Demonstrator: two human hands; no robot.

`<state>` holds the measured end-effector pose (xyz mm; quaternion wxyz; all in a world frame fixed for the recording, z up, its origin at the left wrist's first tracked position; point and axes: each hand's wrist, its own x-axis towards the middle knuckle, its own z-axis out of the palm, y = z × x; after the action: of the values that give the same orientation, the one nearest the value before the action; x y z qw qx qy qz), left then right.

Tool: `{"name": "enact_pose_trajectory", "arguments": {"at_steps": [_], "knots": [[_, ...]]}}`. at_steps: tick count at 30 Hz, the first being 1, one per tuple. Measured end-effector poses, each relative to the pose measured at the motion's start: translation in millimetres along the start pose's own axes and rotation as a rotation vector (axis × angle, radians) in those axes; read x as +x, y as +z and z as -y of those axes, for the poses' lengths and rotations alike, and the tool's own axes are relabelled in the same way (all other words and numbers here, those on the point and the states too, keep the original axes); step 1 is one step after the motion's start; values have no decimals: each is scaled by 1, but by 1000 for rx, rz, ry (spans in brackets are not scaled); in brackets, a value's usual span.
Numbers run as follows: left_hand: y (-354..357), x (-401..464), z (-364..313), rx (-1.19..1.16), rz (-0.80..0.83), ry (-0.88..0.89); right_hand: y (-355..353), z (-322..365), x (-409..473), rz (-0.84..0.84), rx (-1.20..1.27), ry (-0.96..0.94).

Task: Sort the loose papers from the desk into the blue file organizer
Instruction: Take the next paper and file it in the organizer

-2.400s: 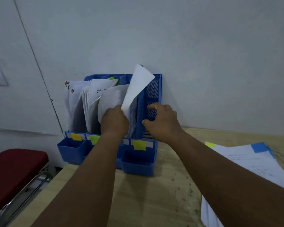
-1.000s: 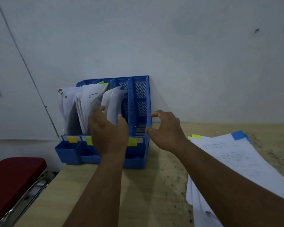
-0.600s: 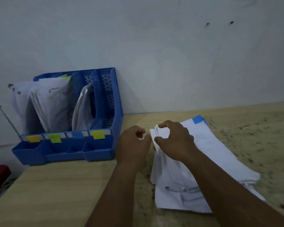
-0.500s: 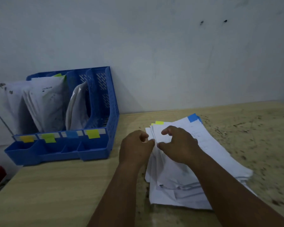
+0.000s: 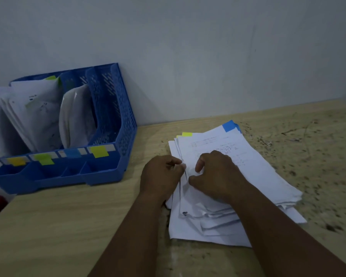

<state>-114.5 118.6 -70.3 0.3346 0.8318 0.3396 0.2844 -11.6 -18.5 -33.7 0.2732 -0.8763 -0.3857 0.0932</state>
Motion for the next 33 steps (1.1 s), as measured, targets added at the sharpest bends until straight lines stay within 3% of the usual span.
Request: {"name": "enact_pose_trajectory", "arguments": {"at_steps": [9, 18, 33], "knots": [[6, 8, 8, 125, 54, 76, 4, 6, -1, 20, -168, -19], [10, 10, 10, 82, 75, 78, 7, 8, 0, -54, -160, -79], [6, 9, 6, 81, 123, 67, 9, 9, -1, -68, -125, -14]]}}
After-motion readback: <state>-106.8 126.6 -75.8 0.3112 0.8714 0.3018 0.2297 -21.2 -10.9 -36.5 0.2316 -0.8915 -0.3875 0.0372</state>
